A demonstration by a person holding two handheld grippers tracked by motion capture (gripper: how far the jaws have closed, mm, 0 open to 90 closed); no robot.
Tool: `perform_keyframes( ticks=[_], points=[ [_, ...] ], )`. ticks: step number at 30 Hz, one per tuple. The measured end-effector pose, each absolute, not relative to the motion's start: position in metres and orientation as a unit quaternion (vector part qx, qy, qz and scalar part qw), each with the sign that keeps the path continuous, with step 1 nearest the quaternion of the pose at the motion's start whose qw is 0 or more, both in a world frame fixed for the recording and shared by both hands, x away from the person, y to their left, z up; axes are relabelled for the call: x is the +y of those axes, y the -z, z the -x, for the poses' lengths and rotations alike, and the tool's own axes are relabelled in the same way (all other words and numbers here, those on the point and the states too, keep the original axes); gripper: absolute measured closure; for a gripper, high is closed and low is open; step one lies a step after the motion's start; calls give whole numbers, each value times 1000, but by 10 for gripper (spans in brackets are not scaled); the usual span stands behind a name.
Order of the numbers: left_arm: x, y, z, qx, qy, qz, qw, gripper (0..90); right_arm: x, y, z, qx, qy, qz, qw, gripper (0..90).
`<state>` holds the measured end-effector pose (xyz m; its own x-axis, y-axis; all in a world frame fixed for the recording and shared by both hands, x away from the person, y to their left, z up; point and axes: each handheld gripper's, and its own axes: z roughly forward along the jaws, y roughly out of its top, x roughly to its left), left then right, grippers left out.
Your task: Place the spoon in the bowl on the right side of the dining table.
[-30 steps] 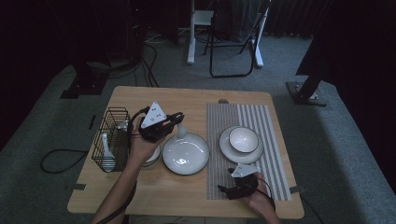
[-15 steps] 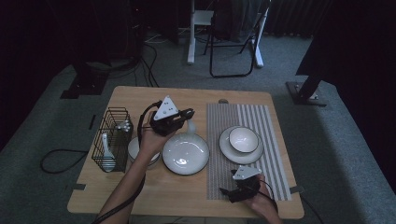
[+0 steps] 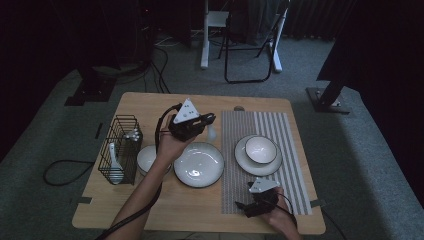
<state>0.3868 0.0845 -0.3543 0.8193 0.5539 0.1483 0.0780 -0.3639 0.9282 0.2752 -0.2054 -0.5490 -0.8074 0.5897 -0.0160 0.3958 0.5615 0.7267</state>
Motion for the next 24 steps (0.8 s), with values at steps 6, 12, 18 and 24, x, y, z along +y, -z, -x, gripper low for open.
perform_keyframes(
  ticks=[6,12,18,24],
  points=[
    [77,352,-390,195,-220,-797,527,854,-206,549,-275,873,-375,-284,128,125],
    [70,350,-393,192,-215,-799,527,853,-205,549,-275,873,-376,-285,126,126],
    [60,347,-394,184,-208,-800,532,853,-206,549,-275,872,-377,-285,125,136],
    [50,344,-394,176,-205,-801,535,853,-206,549,-275,872,-377,-286,126,137]
  ],
)
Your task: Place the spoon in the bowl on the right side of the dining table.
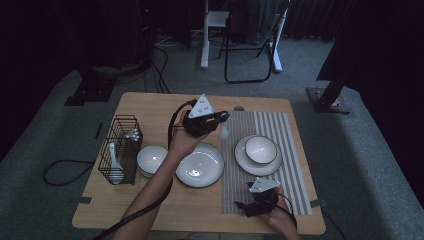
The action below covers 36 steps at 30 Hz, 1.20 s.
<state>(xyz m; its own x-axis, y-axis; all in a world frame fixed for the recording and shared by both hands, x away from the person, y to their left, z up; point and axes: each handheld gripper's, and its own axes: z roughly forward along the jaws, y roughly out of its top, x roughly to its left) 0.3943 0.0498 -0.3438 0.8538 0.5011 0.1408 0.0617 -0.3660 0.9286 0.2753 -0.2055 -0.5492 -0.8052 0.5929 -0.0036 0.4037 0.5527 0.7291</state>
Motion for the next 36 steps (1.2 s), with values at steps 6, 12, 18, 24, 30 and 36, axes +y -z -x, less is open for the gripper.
perform_keyframes(
  ticks=[6,12,18,24,30,36],
  points=[
    [41,340,-394,166,-203,-802,537,853,-205,549,-275,872,-377,-286,126,138],
    [34,338,-396,162,-196,-798,546,854,-205,549,-275,872,-377,-286,126,138],
    [24,341,-397,157,-189,-801,547,854,-205,549,-275,872,-376,-286,126,137],
    [17,341,-399,148,-183,-804,546,853,-205,549,-275,872,-377,-286,126,138],
    [8,343,-400,140,-178,-805,548,853,-205,549,-275,872,-376,-286,126,138],
    [-2,347,-404,137,-173,-808,546,854,-205,549,-275,872,-377,-286,126,138]
  ],
)
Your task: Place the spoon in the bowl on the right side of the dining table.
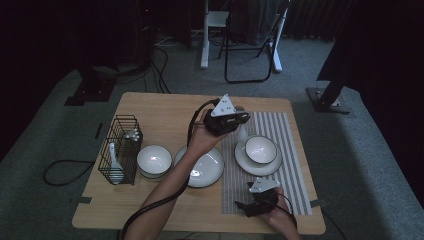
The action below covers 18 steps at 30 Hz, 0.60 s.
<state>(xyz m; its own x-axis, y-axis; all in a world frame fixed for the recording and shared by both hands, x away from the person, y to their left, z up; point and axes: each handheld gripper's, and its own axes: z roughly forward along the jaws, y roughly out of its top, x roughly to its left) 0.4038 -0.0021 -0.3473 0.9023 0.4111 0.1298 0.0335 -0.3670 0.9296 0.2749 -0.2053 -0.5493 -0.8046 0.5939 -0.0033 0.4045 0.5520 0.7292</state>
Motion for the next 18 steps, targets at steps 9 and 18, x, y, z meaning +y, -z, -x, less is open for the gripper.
perform_keyframes(
  ticks=[9,18],
  points=[
    [-13,349,-407,132,-172,-809,546,854,-205,549,-275,872,-376,-286,126,138],
    [-22,360,-411,136,-169,-810,545,854,-205,549,-275,872,-377,-287,125,138]
  ],
)
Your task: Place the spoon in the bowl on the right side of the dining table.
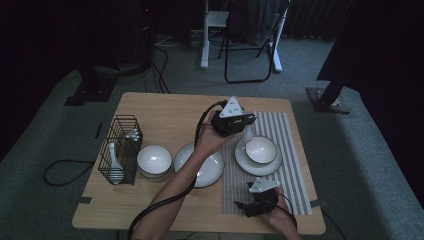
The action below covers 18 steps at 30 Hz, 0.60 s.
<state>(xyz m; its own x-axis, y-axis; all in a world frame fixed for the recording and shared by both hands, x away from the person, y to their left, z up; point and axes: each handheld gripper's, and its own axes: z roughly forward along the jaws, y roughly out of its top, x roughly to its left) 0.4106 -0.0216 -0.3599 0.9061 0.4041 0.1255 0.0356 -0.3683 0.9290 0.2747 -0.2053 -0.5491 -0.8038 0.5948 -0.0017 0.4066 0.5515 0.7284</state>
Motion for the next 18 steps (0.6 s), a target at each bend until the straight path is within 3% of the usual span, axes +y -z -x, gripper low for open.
perform_keyframes(
  ticks=[18],
  points=[
    [-44,387,-410,139,-162,-814,540,853,-205,549,-275,872,-377,-286,126,139]
  ],
)
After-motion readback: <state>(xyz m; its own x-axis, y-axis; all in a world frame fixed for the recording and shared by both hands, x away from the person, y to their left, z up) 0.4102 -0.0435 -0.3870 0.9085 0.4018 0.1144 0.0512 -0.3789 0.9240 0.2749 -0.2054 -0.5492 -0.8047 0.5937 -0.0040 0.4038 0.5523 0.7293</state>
